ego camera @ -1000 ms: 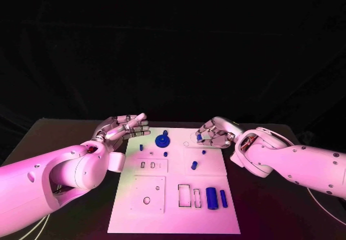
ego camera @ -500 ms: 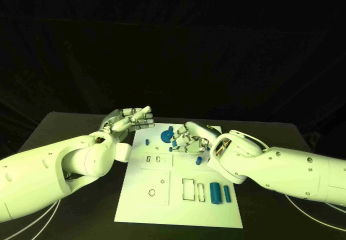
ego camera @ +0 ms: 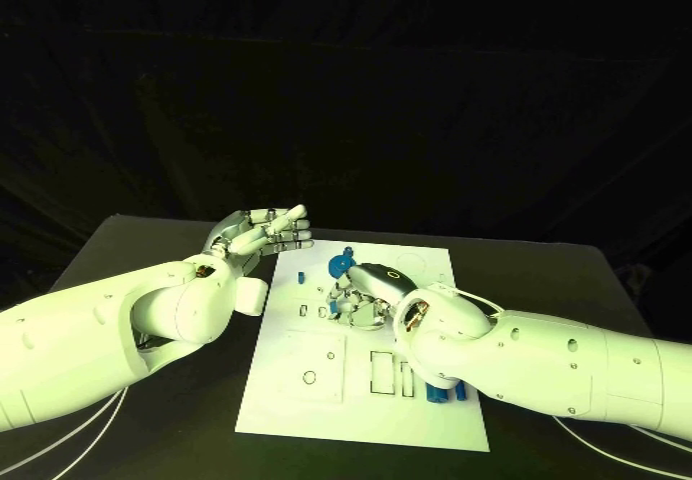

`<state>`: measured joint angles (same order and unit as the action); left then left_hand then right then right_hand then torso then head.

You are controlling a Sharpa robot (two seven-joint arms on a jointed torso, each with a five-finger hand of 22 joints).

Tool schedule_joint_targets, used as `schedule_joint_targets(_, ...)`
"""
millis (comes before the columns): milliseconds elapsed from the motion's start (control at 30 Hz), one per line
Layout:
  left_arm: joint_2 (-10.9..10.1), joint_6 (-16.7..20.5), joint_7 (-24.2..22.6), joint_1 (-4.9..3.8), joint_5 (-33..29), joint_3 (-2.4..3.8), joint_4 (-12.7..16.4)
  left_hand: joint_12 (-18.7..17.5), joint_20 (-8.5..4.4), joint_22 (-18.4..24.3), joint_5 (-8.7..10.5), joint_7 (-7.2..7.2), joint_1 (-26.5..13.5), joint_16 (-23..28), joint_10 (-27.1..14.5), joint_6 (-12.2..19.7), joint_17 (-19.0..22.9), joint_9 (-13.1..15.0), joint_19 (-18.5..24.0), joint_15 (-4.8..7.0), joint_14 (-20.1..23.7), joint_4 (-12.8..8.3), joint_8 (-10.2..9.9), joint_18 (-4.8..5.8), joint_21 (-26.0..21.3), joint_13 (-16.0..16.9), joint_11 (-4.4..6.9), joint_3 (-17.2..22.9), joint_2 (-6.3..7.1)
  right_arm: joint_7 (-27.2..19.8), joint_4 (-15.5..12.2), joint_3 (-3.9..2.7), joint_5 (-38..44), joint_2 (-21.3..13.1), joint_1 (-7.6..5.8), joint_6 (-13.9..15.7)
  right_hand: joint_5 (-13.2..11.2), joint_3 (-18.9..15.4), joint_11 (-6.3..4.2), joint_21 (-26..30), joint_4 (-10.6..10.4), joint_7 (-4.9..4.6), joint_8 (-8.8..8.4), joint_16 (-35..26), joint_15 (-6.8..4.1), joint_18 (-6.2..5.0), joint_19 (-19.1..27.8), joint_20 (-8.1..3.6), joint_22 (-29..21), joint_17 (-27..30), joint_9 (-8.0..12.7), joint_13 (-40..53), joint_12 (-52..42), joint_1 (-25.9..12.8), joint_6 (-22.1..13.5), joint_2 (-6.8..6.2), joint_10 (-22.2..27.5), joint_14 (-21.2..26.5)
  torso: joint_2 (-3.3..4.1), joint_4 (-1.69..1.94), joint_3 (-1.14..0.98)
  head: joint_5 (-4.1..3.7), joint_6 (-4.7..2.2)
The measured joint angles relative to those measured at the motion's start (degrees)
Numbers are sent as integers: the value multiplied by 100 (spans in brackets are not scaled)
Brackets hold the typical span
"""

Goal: Assemble the parts on the task board

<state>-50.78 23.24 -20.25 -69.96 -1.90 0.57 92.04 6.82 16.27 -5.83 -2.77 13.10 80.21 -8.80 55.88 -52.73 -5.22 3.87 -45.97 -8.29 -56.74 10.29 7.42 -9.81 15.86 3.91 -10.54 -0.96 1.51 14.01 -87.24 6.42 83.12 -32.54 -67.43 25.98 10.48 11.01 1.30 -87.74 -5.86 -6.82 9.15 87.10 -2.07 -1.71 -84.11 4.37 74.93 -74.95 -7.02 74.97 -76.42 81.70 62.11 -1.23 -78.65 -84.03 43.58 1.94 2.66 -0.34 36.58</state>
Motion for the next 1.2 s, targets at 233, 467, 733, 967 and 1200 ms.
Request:
schedule_joint_targets(233,-8,-1,0,0,0,0,0,0,0,0,0,0,0,0,0,0,0,0,0,0,0,0,0,0,0,0,0,0,0,122,133,7,144,141,85,1,8,0,0,0,0,9,40,0,0,0,0,0,-1,1,0,-2,0,-7,-9,-8,0,0,5,-7,-10,26,23)
schedule_joint_targets(467,-8,-4,2,0,0,0,1,0,0,0,0,0,0,0,0,0,0,0,0,0,0,0,0,1,0,0,0,0,0,152,248,-4,208,219,99,12,28,-1,0,0,0,19,40,0,0,0,0,0,-1,1,-44,-1,0,-45,-18,-45,0,0,6,-10,-12,34,34)
schedule_joint_targets(733,-2,-8,6,0,0,0,1,0,0,0,0,0,0,-1,0,0,0,0,0,0,0,0,0,0,0,0,0,0,0,150,371,-12,225,301,99,66,28,-1,0,0,0,23,75,0,1,0,0,1,-2,2,-83,-2,1,-64,-23,-65,0,0,6,-8,-14,45,42)
schedule_joint_targets(967,-1,-11,10,0,0,0,-3,0,0,-1,0,0,0,-1,0,0,0,0,0,0,0,0,0,0,0,0,0,0,0,145,403,-12,227,318,99,79,28,-2,0,0,0,31,105,0,1,0,0,1,-2,2,-82,-3,1,-75,-30,-76,0,0,4,-10,-14,42,52)
schedule_joint_targets(1200,-1,-15,15,0,0,0,-5,0,0,-1,0,0,0,-1,0,0,0,0,0,0,0,0,0,1,0,0,0,0,0,144,414,-15,229,309,99,72,54,-2,0,0,0,41,105,0,1,0,1,1,-3,2,-80,-2,1,-91,-41,-92,0,1,3,-13,-10,39,58)
